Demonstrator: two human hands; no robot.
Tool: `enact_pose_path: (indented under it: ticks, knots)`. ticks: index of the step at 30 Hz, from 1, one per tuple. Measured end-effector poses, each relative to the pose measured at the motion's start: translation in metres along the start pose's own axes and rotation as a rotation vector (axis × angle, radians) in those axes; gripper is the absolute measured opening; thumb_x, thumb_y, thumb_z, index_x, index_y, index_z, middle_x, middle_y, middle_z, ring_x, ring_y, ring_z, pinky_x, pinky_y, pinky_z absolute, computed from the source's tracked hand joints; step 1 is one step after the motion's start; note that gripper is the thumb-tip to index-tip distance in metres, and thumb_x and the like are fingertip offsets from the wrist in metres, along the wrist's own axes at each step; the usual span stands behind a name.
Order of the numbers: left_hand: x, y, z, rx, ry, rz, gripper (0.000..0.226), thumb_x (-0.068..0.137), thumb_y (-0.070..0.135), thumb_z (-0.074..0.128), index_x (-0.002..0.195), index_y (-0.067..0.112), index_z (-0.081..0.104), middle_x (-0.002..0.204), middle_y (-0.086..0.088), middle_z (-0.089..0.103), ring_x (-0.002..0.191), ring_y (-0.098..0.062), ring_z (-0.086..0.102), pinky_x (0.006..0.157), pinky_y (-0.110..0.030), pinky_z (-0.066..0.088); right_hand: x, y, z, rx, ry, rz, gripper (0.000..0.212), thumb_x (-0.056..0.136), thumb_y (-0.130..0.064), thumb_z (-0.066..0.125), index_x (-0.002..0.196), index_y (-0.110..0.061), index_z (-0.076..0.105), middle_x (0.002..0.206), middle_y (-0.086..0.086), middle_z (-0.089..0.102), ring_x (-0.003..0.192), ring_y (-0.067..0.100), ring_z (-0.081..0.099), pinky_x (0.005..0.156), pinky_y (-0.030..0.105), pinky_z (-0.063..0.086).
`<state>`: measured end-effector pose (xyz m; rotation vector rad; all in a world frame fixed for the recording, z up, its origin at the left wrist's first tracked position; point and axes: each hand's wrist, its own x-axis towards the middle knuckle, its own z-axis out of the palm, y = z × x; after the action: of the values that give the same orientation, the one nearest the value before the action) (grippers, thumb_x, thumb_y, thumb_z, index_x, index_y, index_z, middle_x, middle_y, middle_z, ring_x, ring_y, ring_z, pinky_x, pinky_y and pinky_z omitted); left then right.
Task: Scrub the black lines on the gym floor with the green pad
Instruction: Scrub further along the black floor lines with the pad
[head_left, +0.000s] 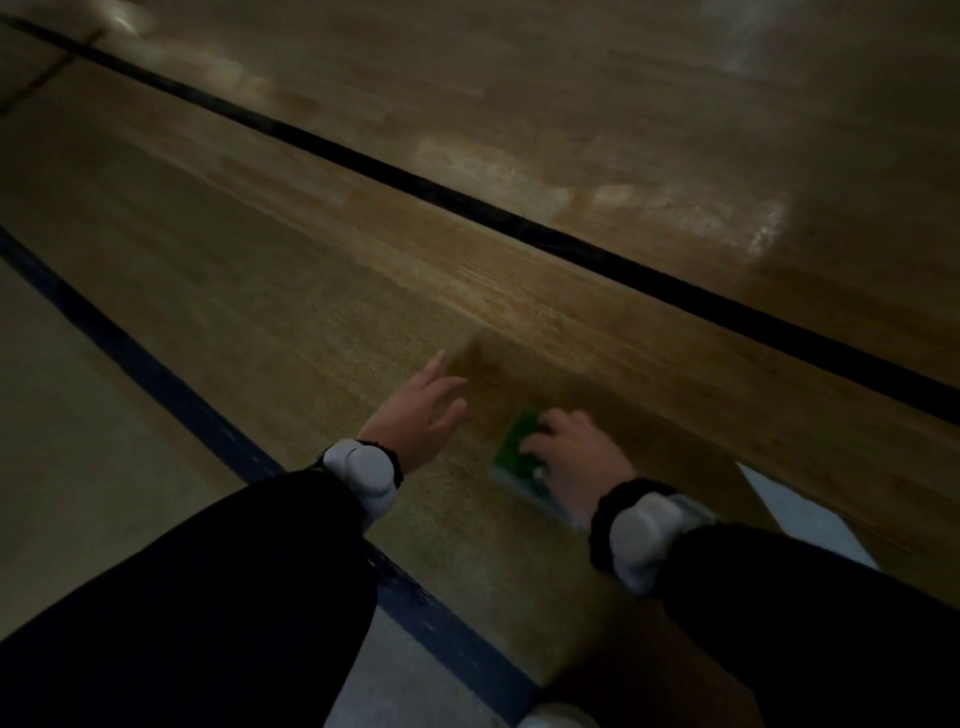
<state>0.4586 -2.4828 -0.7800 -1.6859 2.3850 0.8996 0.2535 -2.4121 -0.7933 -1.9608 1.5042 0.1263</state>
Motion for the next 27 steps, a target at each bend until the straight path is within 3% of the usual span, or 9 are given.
enact_pose_path:
  ticks: [3,11,17,21,24,27]
  knots:
    - [-0.005,-0.006,-0.002,-0.017,0.019,-0.021,0.043,0.099,0.033,0.042,0.139,0.019,0.044,0.161,0.002,0.007,0.145,-0.017,0.021,0.112,-0.034,0.028,0.010,0.019,-0.010,-0.020,0.106,0.111,0.040,0.100,-0.023,0.043,0.140,-0.026,0.043,0.146,0.003,0.031,0.132,0.026,0.029,0.109,0.036,0.032]
    - [-0.004,-0.008,-0.006,-0.043,0.035,-0.062,0.043,0.099,0.033,0.041,0.141,0.020,0.043,0.161,0.001,0.008,0.145,-0.018,0.021,0.112,-0.034,0.026,0.003,0.000,0.004,-0.087,0.033,0.138,0.058,0.100,-0.031,0.043,0.152,-0.020,0.019,0.159,0.001,0.007,0.144,0.030,0.008,0.120,0.042,0.017]
    - [-0.005,-0.013,-0.010,-0.063,0.017,-0.041,0.043,0.100,0.034,0.040,0.140,0.020,0.042,0.161,0.003,0.006,0.145,-0.017,0.019,0.112,-0.034,0.026,0.005,-0.056,0.023,-0.097,-0.122,-0.159,0.051,0.099,-0.029,0.045,0.147,-0.022,0.031,0.155,0.002,0.014,0.141,0.030,0.014,0.118,0.044,0.020]
    - [-0.010,-0.024,-0.012,-0.063,0.013,-0.046,0.043,0.100,0.037,0.039,0.140,0.022,0.042,0.161,0.006,0.004,0.145,-0.017,0.019,0.111,-0.034,0.028,0.010,-0.111,0.057,-0.146,-0.242,-0.392,0.044,0.100,-0.018,0.043,0.143,-0.013,0.038,0.156,0.007,0.016,0.140,0.032,0.014,0.116,0.045,0.020]
    - [-0.014,-0.034,-0.015,-0.066,0.024,-0.066,0.043,0.100,0.037,0.038,0.140,0.024,0.042,0.161,0.006,0.004,0.146,-0.016,0.017,0.111,-0.033,0.028,0.020,-0.124,0.068,-0.189,-0.219,-0.420,0.041,0.100,-0.016,0.042,0.142,-0.015,0.042,0.155,0.007,0.019,0.139,0.033,0.014,0.117,0.045,0.018]
    - [-0.018,-0.042,-0.015,-0.083,0.025,-0.094,0.042,0.100,0.037,0.039,0.140,0.023,0.043,0.161,0.007,0.004,0.145,-0.016,0.019,0.110,-0.034,0.031,0.029,-0.116,0.063,-0.277,-0.205,-0.402,0.042,0.101,-0.025,0.041,0.143,-0.027,0.040,0.156,0.002,0.018,0.142,0.034,0.009,0.119,0.048,0.005]
